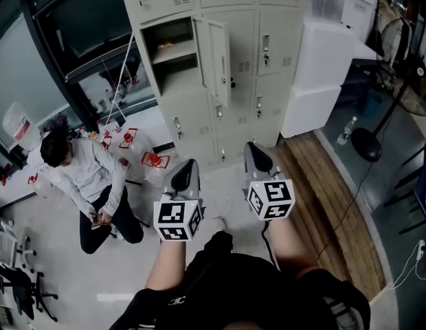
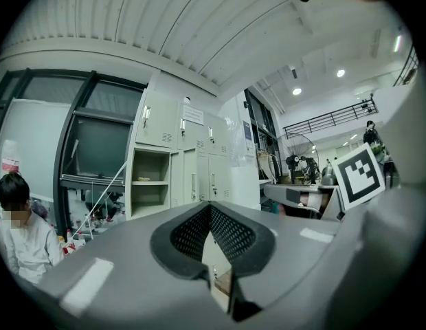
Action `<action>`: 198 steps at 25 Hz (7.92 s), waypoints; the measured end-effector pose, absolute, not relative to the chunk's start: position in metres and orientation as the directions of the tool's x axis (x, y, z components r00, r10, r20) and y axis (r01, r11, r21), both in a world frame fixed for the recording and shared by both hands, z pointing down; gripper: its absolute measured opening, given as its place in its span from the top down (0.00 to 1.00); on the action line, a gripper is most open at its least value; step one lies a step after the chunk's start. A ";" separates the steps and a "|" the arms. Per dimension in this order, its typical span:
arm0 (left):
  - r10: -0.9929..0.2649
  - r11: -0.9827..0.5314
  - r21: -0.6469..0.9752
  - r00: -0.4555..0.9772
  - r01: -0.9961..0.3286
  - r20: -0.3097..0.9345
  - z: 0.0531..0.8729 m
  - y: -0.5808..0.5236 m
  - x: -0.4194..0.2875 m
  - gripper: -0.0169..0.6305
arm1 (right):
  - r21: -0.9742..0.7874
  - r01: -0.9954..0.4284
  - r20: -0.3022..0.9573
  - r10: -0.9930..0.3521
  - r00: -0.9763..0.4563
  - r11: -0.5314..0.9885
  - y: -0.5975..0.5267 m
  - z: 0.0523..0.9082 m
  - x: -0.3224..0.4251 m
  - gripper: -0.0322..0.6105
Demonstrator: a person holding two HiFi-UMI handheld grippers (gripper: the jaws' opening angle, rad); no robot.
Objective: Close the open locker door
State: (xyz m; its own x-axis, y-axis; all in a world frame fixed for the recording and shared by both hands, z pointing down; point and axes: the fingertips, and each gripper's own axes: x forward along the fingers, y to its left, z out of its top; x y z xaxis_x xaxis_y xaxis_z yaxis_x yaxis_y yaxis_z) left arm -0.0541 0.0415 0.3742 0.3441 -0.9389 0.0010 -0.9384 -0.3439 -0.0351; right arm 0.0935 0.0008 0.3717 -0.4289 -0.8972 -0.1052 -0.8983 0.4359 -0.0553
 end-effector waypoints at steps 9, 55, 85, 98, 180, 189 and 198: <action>-0.931 -0.364 -0.025 0.365 -0.931 -0.019 0.372 -0.028 -0.056 0.97 | -0.035 -0.904 -0.106 -0.901 -0.420 0.426 -0.064 0.369 0.090 0.93; -0.945 -0.325 0.005 0.325 -0.946 0.022 0.362 -0.316 -0.047 0.97 | -0.050 -0.824 -0.183 -0.816 -0.548 0.565 -0.335 0.330 0.099 0.77; -0.995 -0.088 0.000 0.088 -0.996 0.048 0.372 -0.277 -0.082 0.97 | 0.021 -0.461 0.019 -0.462 -0.887 0.887 -0.390 0.345 0.026 0.69; -0.993 0.101 -0.002 -0.101 -0.995 0.062 0.379 -0.242 -0.106 0.97 | 0.005 -0.283 0.017 -0.283 -0.959 0.959 -0.367 0.345 -0.030 0.72; -0.998 0.051 0.024 -0.050 -0.998 0.030 0.382 -0.300 -0.377 0.97 | 0.010 -0.687 -0.030 -0.687 -0.726 0.726 -0.494 0.337 -0.276 0.86; -1.000 -0.022 0.029 0.023 -0.999 0.018 0.379 -0.321 -0.319 0.97 | 0.063 -0.713 -0.149 -0.699 -0.699 0.699 -0.425 0.322 -0.193 0.86; -0.994 -0.110 0.016 0.110 -0.994 0.027 0.380 -0.343 -0.241 0.97 | 0.040 -0.796 -0.125 -0.787 -0.604 0.604 -0.406 0.346 -0.099 0.93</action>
State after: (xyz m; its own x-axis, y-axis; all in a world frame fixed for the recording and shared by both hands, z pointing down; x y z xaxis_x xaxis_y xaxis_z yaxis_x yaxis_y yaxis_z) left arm -0.2412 -0.3430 0.3798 0.1104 -0.9935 0.0267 -0.9938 -0.1100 0.0159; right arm -0.0987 -0.4055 0.3459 -0.6042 -0.7870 -0.1248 -0.7956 0.6045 0.0397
